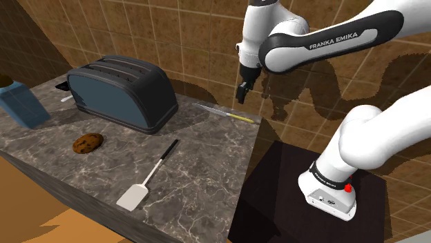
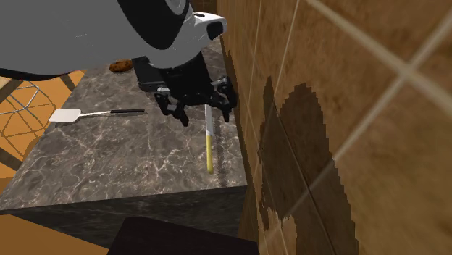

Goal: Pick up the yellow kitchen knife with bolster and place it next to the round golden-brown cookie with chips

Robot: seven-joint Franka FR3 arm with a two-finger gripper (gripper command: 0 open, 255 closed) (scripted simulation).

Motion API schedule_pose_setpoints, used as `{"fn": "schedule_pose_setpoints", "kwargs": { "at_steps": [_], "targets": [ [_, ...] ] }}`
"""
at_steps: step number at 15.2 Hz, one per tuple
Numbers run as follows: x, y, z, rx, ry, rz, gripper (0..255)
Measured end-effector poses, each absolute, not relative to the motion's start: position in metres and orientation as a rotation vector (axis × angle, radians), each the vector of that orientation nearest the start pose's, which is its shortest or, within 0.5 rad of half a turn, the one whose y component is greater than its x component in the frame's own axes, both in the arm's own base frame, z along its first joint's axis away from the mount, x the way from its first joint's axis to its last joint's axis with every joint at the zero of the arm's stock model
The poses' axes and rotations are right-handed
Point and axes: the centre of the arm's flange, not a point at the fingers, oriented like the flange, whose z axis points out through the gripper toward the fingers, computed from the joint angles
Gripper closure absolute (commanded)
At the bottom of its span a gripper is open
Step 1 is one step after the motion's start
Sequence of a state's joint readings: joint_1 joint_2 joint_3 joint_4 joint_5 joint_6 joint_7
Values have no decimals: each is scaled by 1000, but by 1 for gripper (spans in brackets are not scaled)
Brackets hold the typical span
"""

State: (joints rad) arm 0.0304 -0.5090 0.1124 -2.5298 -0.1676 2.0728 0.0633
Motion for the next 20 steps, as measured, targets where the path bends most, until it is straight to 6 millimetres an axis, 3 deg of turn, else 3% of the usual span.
{"fn": "schedule_pose_setpoints", "kwargs": {
  "at_steps": [9, 17, 20],
  "targets": [
    [459, 85, 368, -3368, -489, -251, 0],
    [471, 84, 325, -3369, -519, -269, 0],
    [472, 82, 322, -3369, -519, -270, 0]
  ]
}}
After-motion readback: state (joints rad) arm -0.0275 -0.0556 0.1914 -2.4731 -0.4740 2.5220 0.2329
